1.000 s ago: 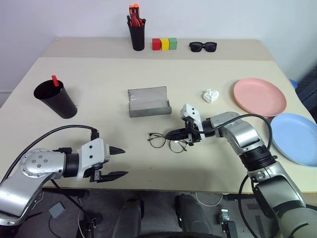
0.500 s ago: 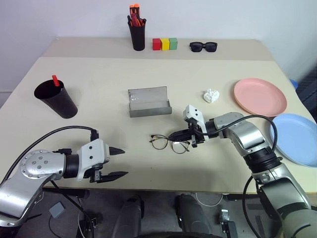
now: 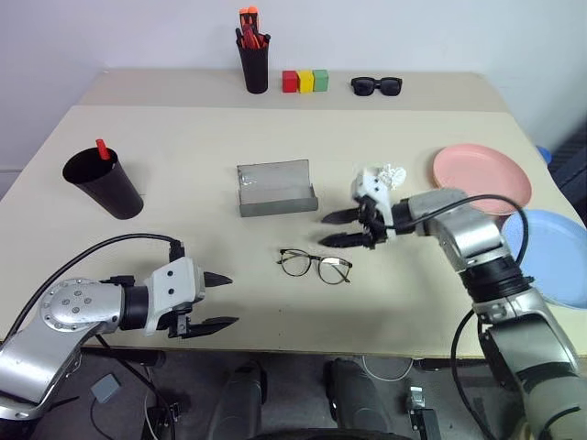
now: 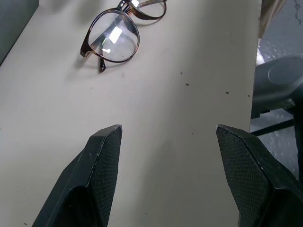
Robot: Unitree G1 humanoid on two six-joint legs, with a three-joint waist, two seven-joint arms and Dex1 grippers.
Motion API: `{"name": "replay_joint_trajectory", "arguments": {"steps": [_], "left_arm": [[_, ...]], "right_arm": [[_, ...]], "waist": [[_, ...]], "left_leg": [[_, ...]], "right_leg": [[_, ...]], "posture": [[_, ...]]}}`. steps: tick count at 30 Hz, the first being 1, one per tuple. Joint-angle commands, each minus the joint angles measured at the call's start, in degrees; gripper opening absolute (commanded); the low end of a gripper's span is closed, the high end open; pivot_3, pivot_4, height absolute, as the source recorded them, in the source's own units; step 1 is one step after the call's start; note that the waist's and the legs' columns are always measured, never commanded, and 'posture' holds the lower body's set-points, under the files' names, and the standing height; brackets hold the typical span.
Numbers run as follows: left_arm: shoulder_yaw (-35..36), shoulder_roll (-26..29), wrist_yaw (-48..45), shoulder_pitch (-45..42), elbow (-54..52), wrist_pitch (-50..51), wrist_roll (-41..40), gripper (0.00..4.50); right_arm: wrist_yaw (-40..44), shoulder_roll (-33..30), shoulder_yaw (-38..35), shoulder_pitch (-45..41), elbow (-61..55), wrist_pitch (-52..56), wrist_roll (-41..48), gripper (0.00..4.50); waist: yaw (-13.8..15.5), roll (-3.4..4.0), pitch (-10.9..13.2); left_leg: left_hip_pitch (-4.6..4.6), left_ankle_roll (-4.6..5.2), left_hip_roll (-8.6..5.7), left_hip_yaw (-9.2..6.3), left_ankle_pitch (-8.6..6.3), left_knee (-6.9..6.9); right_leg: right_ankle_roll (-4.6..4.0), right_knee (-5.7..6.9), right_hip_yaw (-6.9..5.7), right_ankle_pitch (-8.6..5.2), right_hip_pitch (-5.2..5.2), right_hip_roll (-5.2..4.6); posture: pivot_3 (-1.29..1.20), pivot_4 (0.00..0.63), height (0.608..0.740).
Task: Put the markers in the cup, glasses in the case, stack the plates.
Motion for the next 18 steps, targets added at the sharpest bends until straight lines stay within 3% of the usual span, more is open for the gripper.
{"name": "replay_joint_trajectory", "arguments": {"steps": [1, 18], "left_arm": [[0.2, -0.1, 0.2, -0.1, -1.5, -0.6, -0.2, 3.24], [0.0, 0.3, -0.2, 0.0, -1.2, -0.8, 0.0, 3.24]], "right_arm": [[1.7, -0.4, -1.1, -0.4, -1.1, -0.1, 1.2, 2.71], [3.0, 0.5, 2.8, 5.4, -8.0, 5.2, 1.7, 2.71]], "waist": [[0.0, 0.00, 0.0], [0.0, 0.00, 0.0]], "left_leg": [[0.00, 0.00, 0.00, 0.00, 0.00, -0.01], [0.00, 0.00, 0.00, 0.01, 0.00, -0.07]], "right_leg": [[0.00, -0.01, 0.00, 0.00, 0.00, 0.00], [0.00, -0.03, 0.00, 0.00, -0.02, 0.00]], "posture": [[0.00, 0.150, 0.740], [0.00, 0.150, 0.740]]}}
